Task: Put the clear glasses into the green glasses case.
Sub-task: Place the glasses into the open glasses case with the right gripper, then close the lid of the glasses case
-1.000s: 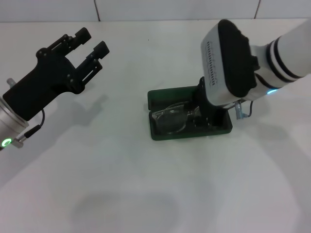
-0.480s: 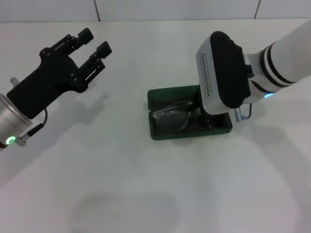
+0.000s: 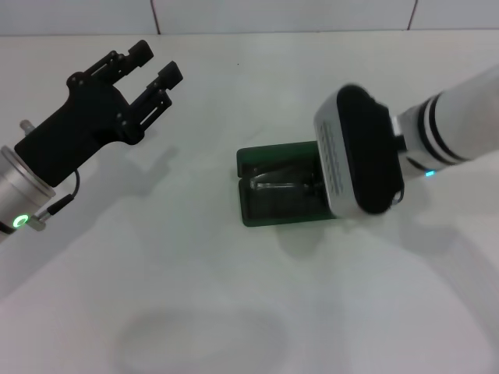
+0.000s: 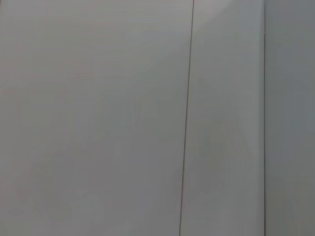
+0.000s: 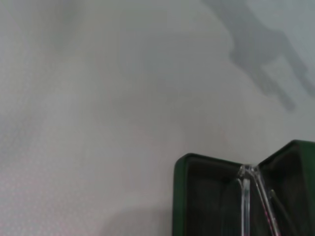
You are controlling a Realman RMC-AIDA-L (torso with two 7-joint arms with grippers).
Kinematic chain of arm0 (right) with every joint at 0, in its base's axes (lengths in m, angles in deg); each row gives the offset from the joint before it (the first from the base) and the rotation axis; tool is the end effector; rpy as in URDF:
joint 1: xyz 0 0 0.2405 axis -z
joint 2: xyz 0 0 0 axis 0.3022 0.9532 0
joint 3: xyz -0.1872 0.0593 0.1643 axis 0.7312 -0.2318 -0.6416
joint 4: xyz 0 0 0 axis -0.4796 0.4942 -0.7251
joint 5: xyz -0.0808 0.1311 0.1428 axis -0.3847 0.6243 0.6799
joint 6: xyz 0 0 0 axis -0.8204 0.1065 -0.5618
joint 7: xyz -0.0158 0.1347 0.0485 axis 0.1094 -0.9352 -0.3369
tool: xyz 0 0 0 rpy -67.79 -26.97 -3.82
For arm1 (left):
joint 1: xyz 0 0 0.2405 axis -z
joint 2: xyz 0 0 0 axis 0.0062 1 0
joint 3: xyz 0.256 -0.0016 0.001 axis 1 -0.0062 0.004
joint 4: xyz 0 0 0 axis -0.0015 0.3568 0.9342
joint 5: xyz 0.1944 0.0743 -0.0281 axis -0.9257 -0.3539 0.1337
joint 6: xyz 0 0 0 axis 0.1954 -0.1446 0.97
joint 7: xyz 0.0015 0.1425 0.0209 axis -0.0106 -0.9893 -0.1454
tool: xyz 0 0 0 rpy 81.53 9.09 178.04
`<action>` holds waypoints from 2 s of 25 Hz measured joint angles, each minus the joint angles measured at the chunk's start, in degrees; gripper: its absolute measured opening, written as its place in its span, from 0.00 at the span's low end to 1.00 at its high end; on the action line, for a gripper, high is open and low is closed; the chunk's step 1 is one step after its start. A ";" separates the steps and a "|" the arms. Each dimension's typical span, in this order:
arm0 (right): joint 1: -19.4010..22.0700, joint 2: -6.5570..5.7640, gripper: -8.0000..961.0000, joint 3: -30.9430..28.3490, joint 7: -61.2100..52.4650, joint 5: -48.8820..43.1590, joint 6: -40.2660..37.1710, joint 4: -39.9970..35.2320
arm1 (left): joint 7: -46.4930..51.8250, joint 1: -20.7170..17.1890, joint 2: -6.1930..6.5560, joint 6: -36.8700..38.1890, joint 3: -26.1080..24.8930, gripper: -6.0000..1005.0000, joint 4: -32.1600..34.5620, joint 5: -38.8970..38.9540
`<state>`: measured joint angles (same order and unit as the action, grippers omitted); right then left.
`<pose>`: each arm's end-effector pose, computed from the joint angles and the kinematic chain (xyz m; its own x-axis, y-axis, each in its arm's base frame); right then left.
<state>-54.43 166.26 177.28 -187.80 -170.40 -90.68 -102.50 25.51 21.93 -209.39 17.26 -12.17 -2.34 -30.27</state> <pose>0.1343 0.3606 -0.0809 0.8613 0.3325 0.3842 0.4311 -0.8784 -0.2063 -0.2661 0.3099 -0.0007 0.5436 -0.0751 0.8360 0.5337 -0.7378 -0.4133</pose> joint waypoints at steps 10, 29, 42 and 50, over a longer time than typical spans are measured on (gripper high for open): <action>3.94 0.01 0.10 7.89 -5.90 -8.95 3.79 -5.00 | 0.00 0.12 0.00 0.01 -0.06 0.64 -0.36 0.08; 8.65 -0.15 0.42 7.56 -8.06 -10.31 0.27 -12.86 | 0.53 0.12 0.04 0.22 -0.02 0.64 -0.25 0.05; 9.11 -0.40 0.42 0.93 -5.92 -3.27 -8.62 -17.12 | 0.53 0.18 0.14 0.03 -0.08 0.64 -0.05 -0.02; 9.31 -0.51 0.43 -15.54 6.65 16.14 -19.84 -13.80 | 0.16 0.22 0.04 0.19 -0.30 0.65 -0.03 0.09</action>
<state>-45.12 165.75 161.74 -181.15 -154.26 -110.52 -116.30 25.67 22.15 -209.35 17.45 -12.47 -2.38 -30.17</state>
